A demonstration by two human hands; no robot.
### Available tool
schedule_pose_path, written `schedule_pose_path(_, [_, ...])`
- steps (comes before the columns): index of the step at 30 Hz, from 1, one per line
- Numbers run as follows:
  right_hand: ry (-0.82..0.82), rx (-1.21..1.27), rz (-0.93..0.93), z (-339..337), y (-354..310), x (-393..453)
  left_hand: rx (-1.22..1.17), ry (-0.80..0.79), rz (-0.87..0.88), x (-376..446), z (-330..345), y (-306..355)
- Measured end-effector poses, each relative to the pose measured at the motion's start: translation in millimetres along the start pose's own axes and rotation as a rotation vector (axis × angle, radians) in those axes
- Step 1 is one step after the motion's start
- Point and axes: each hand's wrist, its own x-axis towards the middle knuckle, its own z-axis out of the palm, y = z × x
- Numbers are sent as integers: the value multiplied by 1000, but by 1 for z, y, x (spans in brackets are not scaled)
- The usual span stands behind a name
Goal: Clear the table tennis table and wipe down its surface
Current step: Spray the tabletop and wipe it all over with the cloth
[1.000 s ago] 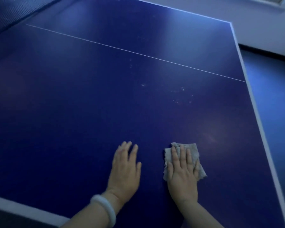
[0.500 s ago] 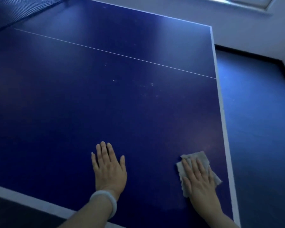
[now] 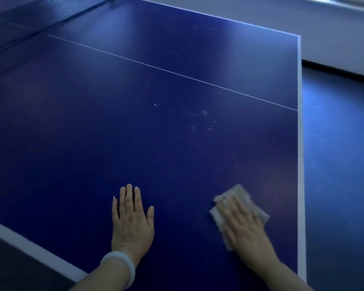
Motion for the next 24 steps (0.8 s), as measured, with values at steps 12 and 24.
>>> schedule_pose_path(12, [-116, 8, -125, -11, 27, -21, 9, -3, -11, -2, -3, 0])
schedule_pose_path(24, [-11, -24, -166, -14, 97, 5, -226, 7, -368, -1, -9, 98])
